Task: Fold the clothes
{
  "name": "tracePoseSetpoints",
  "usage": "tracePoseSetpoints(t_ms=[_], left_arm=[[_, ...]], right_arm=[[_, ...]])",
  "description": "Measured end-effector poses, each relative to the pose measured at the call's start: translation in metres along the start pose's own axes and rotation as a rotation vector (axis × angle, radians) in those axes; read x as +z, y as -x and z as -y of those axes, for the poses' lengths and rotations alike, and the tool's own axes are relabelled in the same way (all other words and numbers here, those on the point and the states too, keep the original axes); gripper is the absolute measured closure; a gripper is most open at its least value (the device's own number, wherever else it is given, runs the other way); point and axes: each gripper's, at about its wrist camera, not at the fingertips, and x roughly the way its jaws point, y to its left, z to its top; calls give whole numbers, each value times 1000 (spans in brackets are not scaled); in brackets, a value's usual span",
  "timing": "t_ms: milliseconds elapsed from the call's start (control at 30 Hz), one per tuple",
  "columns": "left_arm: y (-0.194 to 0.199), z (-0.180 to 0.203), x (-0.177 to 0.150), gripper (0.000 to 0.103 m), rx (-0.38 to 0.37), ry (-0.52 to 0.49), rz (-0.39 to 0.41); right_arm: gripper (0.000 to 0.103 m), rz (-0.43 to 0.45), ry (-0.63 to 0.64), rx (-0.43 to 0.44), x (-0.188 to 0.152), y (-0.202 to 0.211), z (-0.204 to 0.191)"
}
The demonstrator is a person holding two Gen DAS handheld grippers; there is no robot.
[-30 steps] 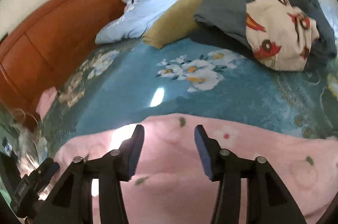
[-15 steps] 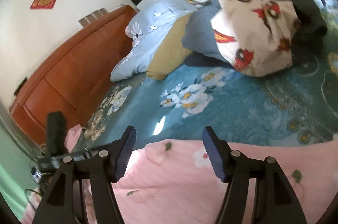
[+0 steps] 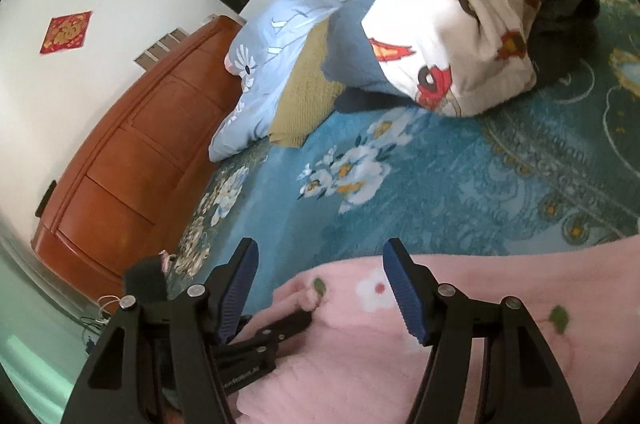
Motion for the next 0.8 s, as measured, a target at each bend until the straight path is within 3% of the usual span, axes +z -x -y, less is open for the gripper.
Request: tracePoseSetpoints(t_ms=[167, 267, 333, 467, 533, 633, 667, 800], left_arm=[[54, -31, 59, 87, 190, 63, 229], [52, -63, 93, 87, 315, 129, 262], [28, -86, 104, 85, 348, 181, 226], [-28, -113, 102, 82, 301, 323, 78], [-41, -110, 99, 79, 294, 335, 45], [-39, -101, 97, 58, 251, 354, 26], [-33, -99, 95, 50, 227, 369, 34], [32, -84, 61, 37, 145, 460, 188]], right_arm=[[37, 62, 11, 18, 1, 15, -5], [37, 100, 38, 21, 2, 23, -10], [37, 90, 39, 21, 2, 21, -9], [37, 54, 21, 27, 2, 14, -4], [37, 52, 19, 20, 2, 13, -2], [37, 45, 11, 19, 2, 11, 1], [37, 42, 11, 19, 2, 9, 1], [37, 23, 16, 17, 0, 4, 1]])
